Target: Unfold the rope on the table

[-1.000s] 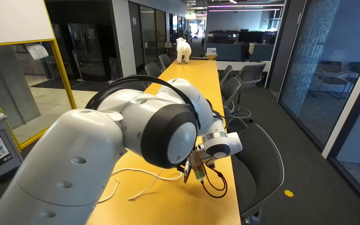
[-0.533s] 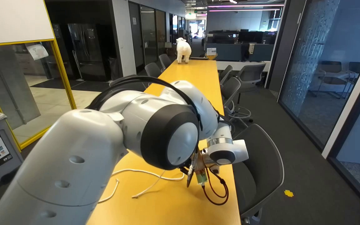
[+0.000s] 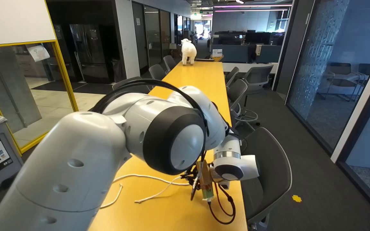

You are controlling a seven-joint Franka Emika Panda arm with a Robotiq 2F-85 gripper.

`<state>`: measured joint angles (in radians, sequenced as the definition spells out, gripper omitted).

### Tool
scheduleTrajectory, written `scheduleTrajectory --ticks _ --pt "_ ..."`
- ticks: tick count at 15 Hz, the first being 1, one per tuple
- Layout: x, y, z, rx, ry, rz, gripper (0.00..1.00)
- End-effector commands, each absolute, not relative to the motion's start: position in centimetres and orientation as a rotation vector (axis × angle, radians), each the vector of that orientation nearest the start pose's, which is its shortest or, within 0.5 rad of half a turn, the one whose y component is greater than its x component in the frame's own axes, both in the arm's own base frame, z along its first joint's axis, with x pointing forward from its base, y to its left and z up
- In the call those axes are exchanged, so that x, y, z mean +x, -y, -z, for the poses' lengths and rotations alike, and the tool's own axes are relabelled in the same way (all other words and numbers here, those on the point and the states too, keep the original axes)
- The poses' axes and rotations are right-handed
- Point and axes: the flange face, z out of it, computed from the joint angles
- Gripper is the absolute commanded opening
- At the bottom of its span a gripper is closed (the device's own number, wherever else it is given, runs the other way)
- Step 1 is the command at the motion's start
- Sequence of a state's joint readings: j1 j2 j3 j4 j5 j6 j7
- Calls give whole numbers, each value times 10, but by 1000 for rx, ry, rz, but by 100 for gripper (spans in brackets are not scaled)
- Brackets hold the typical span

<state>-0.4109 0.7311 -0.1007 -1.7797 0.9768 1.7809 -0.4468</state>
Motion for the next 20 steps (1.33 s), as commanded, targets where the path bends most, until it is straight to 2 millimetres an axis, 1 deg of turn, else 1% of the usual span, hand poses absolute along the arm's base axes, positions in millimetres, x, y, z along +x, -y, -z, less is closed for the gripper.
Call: scheduleTrajectory --ticks 1,7,10,15,16,17,18,20 --pt "537 232 -137 -2039 -725 -193 1" --pt "523 255 -135 -1957 -868 -100 2" --pt "517 266 -133 -1950 -939 -27 2" --pt "509 272 -132 -1961 -994 31 1" --pt "507 272 -133 -1975 -1003 35 29" --pt "506 272 -134 -1997 -1012 50 31" --pt "506 273 -135 -2015 -1026 69 36" --pt "504 274 -139 -2057 -1059 119 52"
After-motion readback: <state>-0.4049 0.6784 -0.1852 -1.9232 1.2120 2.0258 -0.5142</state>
